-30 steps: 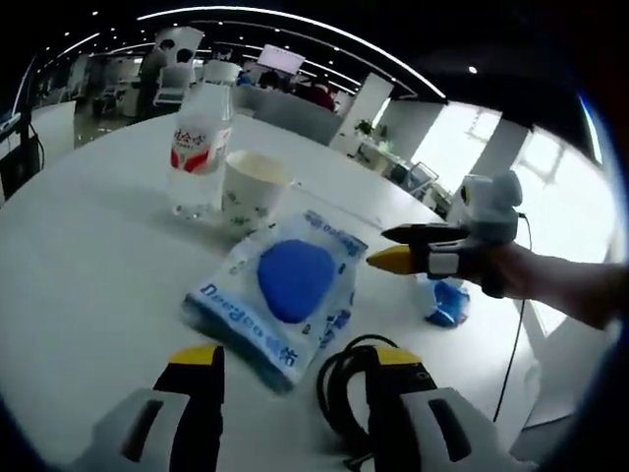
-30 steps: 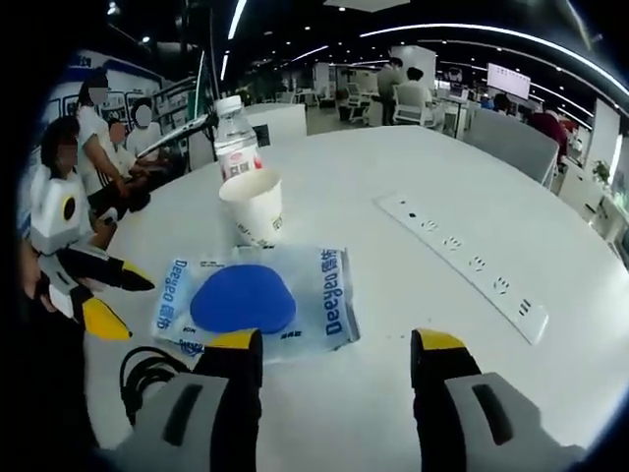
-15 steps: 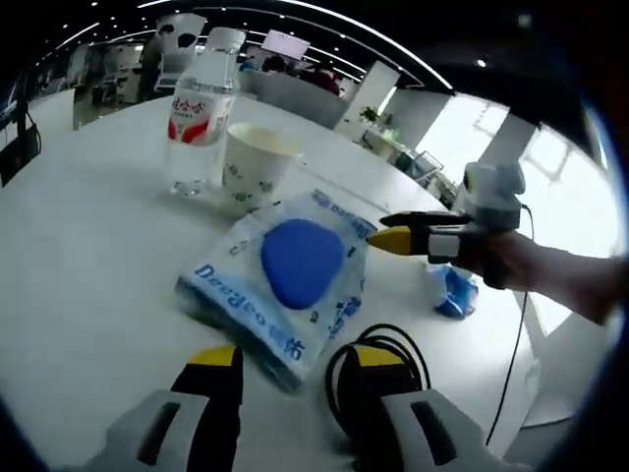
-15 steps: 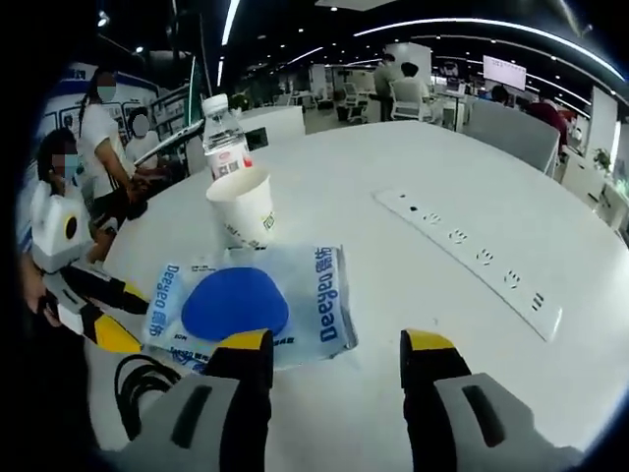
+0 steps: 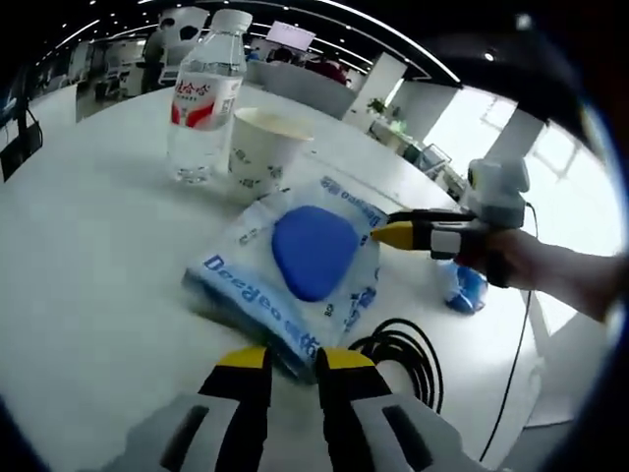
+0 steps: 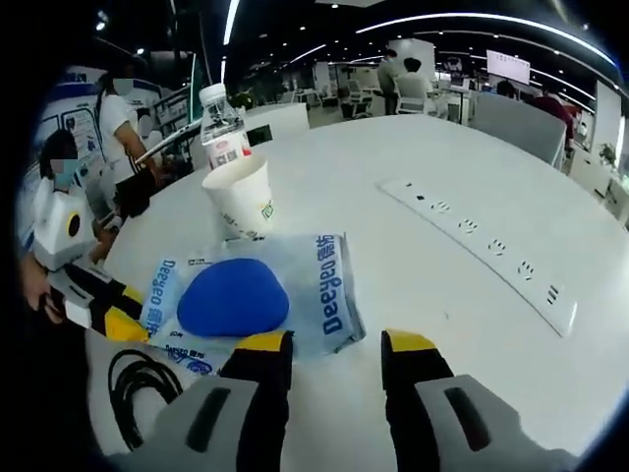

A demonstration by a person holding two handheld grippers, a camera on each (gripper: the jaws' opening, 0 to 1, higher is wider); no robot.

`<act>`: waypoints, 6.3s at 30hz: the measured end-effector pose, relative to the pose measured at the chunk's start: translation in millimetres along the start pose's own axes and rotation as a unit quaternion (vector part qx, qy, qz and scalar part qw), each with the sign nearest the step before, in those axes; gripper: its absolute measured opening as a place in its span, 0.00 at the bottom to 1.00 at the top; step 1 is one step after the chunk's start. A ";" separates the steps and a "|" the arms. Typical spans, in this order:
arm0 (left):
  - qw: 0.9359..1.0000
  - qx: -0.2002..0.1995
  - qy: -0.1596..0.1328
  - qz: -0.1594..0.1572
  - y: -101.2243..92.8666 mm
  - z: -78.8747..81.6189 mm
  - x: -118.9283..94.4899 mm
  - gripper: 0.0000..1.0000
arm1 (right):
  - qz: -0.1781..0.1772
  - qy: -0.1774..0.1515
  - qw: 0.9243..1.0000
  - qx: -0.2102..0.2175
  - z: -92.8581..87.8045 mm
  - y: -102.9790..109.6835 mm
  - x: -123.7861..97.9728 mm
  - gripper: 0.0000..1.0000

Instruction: Arrange the tabletop items into an orderly group along one side of the table until the central work area is clear of visible clutter.

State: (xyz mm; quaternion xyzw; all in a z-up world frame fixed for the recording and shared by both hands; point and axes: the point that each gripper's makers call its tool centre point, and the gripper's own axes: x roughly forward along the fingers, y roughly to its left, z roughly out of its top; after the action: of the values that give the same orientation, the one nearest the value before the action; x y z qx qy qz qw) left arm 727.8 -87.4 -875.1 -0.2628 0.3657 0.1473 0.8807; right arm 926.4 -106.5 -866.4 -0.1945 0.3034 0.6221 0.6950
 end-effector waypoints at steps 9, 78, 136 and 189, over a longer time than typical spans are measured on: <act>1.000 -0.013 0.000 0.003 4.8 1.4 3.1 0.11 | 0.002 -0.008 1.000 0.009 6.3 -1.0 10.0 0.13; 0.977 0.184 -0.014 -0.106 -30.0 72.5 17.6 0.00 | -0.179 -0.087 0.970 0.140 -35.1 -4.5 -117.2 0.00; 0.972 0.222 -0.020 -0.073 -24.5 99.2 58.1 0.09 | -0.206 -0.020 0.967 0.149 -67.1 2.9 -95.5 0.25; 0.948 0.256 0.116 -0.149 -56.1 -10.2 -13.9 0.23 | -0.134 0.039 0.971 0.195 -91.6 126.4 -102.8 0.31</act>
State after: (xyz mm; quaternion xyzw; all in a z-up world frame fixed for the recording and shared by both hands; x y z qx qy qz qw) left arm 737.8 -140.1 -851.2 -0.0950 0.4474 -0.1155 0.8818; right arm 781.3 -223.6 -852.5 -0.1182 0.4168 0.4440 0.7843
